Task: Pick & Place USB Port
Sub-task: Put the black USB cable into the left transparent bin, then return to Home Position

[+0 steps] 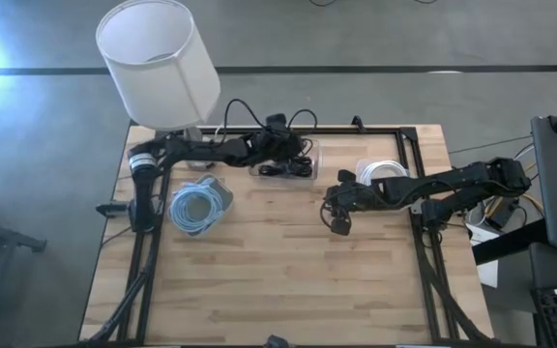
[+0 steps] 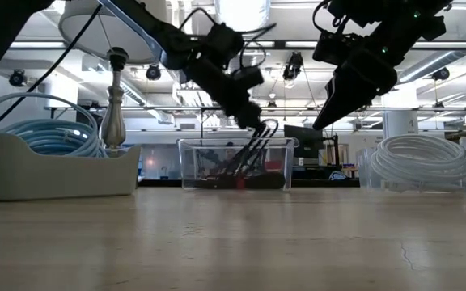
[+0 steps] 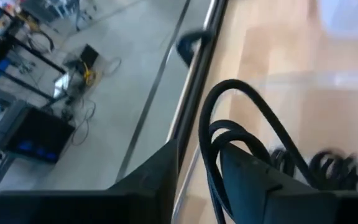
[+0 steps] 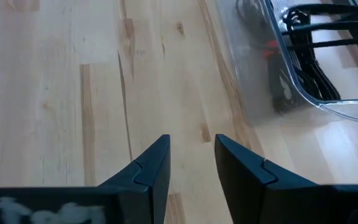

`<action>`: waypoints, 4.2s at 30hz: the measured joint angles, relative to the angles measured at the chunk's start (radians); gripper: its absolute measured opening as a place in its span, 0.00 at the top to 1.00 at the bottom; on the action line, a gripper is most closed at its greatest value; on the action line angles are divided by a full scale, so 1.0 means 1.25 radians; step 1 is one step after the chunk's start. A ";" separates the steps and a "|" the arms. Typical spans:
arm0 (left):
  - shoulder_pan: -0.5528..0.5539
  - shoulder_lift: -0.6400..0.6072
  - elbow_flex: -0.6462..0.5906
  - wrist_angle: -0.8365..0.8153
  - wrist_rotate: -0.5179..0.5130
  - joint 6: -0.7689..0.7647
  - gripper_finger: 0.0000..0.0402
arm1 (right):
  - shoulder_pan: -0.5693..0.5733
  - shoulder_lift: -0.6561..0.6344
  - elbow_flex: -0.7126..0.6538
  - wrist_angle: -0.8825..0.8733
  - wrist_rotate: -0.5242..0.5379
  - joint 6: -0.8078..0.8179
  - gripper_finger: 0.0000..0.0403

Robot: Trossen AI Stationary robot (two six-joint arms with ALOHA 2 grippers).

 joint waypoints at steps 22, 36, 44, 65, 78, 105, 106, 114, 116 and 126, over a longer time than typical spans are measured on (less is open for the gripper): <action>-0.122 -0.026 0.185 -0.494 -0.186 -0.147 0.61 | 0.000 0.000 0.000 -0.002 0.000 0.002 0.70; -0.291 -0.269 0.053 -0.507 -0.173 -0.303 0.66 | -0.005 -0.027 -0.005 0.054 0.303 0.007 0.70; -0.418 -0.433 -0.104 -0.429 -0.186 -0.344 0.67 | -0.118 0.025 -0.028 0.294 0.458 -0.019 0.75; -0.478 -0.565 -0.237 -0.345 -0.267 -0.341 0.68 | -0.234 0.299 0.129 0.290 0.227 0.015 0.85; -0.480 -0.565 -0.237 -0.346 -0.267 -0.328 0.69 | -0.211 0.222 0.229 0.130 0.125 -0.029 0.86; -0.509 -1.111 -0.718 -0.037 -0.126 -0.339 0.69 | -0.068 -0.467 -0.308 0.513 -0.291 -0.127 0.89; -0.508 -1.136 -0.741 -0.022 -0.126 -0.341 0.69 | -0.068 -0.481 -0.327 0.536 -0.291 -0.120 0.89; -0.508 -1.250 -0.904 0.114 -0.106 -0.343 0.69 | -0.068 -0.541 -0.445 0.656 -0.288 -0.075 0.89; -0.508 -1.270 -0.930 0.134 -0.106 -0.342 0.69 | -0.068 -0.546 -0.457 0.658 -0.288 -0.071 0.89; -0.507 -1.365 -1.011 0.140 -0.096 -0.329 0.69 | -0.068 -0.550 -0.493 0.665 -0.288 -0.059 0.89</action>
